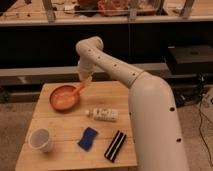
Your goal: Place the pepper in the ceramic bowl
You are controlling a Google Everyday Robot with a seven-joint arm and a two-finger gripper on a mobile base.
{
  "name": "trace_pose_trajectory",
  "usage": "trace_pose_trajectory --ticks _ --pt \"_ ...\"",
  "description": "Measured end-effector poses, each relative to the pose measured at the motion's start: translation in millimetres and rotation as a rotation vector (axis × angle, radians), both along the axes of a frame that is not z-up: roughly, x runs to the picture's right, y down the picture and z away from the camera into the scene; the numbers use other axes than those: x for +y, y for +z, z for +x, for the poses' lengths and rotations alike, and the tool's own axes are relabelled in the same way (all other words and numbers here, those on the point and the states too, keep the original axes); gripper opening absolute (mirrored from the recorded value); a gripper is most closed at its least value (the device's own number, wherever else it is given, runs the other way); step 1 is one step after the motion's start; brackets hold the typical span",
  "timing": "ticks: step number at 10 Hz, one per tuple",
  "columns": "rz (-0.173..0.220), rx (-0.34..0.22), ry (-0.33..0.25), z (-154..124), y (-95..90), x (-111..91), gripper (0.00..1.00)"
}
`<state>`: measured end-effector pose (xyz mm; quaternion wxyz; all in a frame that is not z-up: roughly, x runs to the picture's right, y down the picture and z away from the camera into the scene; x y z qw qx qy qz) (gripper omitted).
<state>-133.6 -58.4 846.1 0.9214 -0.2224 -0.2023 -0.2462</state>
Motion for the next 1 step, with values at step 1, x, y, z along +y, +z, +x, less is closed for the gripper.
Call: trace_pose_trajectory --ticks 1 --pt "0.011 0.008 -0.008 -15.4 6.7 10.7 0.00"
